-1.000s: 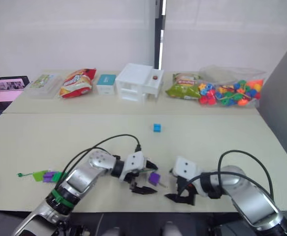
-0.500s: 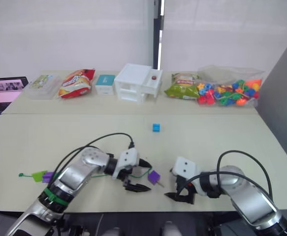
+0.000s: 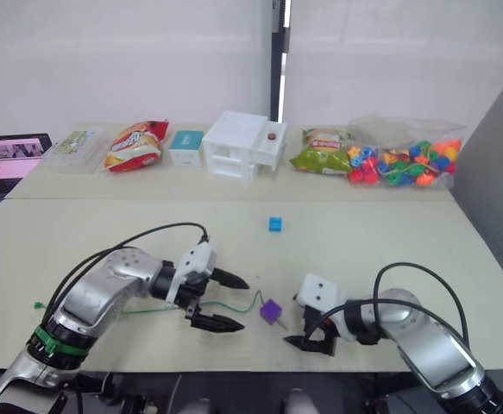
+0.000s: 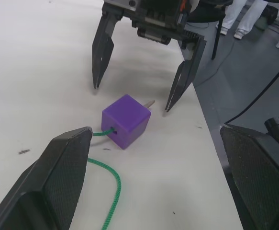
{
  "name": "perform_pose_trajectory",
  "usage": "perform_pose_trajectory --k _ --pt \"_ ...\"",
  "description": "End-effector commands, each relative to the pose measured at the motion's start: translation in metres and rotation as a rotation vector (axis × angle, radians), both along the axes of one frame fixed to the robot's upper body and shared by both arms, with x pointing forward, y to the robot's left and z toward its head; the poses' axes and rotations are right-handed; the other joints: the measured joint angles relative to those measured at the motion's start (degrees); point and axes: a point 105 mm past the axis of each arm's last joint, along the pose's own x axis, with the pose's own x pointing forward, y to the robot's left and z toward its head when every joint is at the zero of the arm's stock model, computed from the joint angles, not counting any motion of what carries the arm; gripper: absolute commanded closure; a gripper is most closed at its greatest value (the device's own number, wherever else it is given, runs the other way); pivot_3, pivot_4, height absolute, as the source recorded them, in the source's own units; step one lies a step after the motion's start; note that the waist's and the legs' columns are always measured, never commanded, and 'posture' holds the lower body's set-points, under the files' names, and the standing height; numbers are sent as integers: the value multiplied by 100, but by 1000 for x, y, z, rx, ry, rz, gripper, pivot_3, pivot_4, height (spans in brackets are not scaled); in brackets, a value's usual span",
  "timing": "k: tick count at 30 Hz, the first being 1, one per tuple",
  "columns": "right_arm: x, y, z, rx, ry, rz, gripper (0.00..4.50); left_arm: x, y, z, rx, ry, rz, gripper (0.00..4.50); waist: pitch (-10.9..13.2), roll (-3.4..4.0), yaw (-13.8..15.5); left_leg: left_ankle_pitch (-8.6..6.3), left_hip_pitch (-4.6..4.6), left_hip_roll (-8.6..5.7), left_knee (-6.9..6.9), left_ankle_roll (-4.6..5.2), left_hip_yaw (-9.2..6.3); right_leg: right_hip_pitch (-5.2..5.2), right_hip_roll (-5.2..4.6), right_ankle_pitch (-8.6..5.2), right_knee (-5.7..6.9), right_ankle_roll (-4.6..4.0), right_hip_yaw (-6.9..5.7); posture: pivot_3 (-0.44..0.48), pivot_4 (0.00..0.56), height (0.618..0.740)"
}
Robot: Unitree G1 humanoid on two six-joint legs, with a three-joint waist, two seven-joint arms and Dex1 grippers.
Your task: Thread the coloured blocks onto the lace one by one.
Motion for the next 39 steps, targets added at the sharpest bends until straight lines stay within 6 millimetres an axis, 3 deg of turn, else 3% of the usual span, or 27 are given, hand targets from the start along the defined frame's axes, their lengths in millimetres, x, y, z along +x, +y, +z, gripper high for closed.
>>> perform_pose_trajectory --k 1,6,12,17,27,37,39 --pt "0 3 4 10 -34 20 0 9 -9 9 -15 -108 -30 26 0 0 4 0 -1 0 0 0 0 0 0 0 -2 0 0 0 150 740" --pt "-2 5 5 14 -30 19 0 17 -28 -18 60 -206 -167 26 0 0 16 0 -1 -1 0 0 1 3 0 0 -8 0 0 0 150 740" --pt "-5 6 5 19 -24 10 0 28 -43 -29 72 -241 -276 26 0 0 -3 0 -13 -2 4 0 1 -4 0 0 -9 -1 0 0 150 740" --pt "-7 8 5 24 -28 -5 0 26 -51 -37 71 -229 -338 26 0 -1 -10 0 -11 -2 3 1 1 -4 1 0 -6 -1 0 0 150 740" --pt "-7 9 5 21 -30 -16 0 21 -49 -36 52 -207 -356 3191 0 0 -4 0 -11 -2 5 1 0 -4 1 0 -2 0 0 0 150 740" --pt "0 7 -2 -11 -40 -25 0 18 -47 -37 51 -201 -335 3324 0 0 -5 0 -9 -2 5 1 -1 -3 0 0 0 0 0 0 150 740" --pt "-1 7 -4 -15 -39 -23 544 19 -47 -36 51 -200 -328 3324 0 0 -5 0 -8 -2 5 1 -1 -3 1 0 2 0 0 0 150 740"
